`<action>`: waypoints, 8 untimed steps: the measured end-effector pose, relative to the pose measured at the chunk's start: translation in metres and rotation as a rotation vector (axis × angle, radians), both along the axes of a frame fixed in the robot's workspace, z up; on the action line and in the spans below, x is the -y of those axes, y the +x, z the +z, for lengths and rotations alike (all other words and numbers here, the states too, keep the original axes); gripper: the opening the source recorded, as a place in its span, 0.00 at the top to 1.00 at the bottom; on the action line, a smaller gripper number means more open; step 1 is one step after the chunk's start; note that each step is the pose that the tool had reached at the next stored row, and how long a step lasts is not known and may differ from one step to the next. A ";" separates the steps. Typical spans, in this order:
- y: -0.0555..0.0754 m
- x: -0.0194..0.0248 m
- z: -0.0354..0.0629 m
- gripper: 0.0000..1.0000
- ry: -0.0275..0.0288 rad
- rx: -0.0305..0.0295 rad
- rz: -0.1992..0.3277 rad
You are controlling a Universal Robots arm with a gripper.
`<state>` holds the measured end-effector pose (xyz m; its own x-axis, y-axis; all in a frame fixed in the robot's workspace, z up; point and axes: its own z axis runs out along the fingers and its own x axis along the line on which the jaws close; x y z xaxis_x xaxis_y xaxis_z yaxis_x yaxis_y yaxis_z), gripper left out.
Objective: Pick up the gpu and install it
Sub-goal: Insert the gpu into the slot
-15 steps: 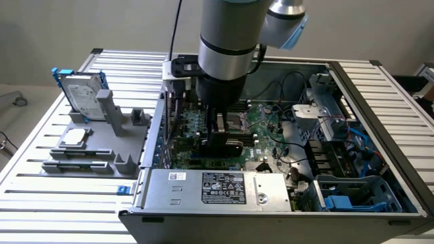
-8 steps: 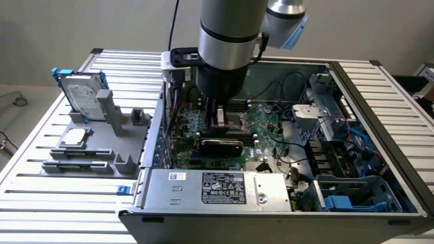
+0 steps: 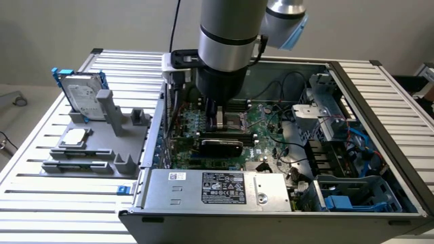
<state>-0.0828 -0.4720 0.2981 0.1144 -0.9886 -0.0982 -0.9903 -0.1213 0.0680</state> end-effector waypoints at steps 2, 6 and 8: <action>-0.001 0.0000 -0.0024 0.89 -0.0005 0.0000 -0.009; -0.001 0.0000 -0.0080 0.89 -0.0052 0.0001 -0.027; -0.001 0.0000 -0.0096 0.89 -0.0084 0.0001 -0.034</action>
